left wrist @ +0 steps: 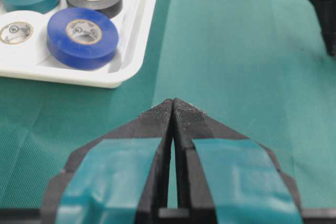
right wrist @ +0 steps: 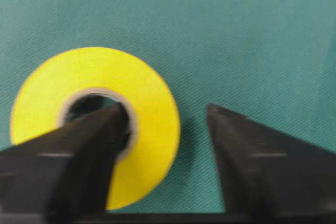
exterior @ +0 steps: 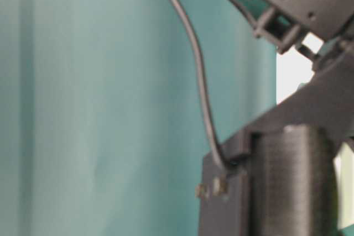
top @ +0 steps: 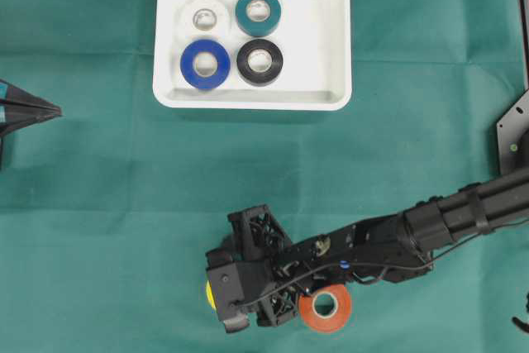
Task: Put the tape into the white case with the right arm.
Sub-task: 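Lower the right gripper into the yellow roll's core and grip it, then carry the yellow roll into the tray's upper right area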
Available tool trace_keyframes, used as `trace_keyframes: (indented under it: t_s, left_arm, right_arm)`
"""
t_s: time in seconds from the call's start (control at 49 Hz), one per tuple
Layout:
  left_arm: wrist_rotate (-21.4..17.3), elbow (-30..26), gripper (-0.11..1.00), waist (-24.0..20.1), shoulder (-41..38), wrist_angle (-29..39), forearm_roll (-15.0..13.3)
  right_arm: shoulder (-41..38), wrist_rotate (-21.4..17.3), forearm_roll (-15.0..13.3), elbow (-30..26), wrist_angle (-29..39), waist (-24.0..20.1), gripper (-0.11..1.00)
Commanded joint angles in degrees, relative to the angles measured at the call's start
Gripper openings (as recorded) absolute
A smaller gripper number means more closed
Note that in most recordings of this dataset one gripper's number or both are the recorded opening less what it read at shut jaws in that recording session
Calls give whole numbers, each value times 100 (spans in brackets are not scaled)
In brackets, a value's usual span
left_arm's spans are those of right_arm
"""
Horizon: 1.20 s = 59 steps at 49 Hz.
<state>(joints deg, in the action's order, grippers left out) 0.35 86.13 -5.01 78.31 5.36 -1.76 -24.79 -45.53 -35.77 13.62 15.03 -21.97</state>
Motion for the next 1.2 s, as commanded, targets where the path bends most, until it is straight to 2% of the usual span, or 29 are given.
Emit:
trace_keyframes:
  t_s: [0.0,0.082,0.51,0.938,1.183]
  left_arm:
    - [0,-70,0,-18,-44,-26,9]
    - [0,-62,0,-9,-44,-26,9]
    - [0,-70,0,-9,-44,-26,9]
    - [0,-70,0,-18,-44,-26,0]
    - [0,-62,0,-18,-44,-26,9]
  right_arm:
    - [114,26,-26,-88,0,18,8]
    - [158,18,-26,-88,-9,18,2]
    - [475,-44,9,-88,70,18,2]
    - [870,-53,141,-105,765,26,1]
    - [984,-79,141,-114,976,325,1]
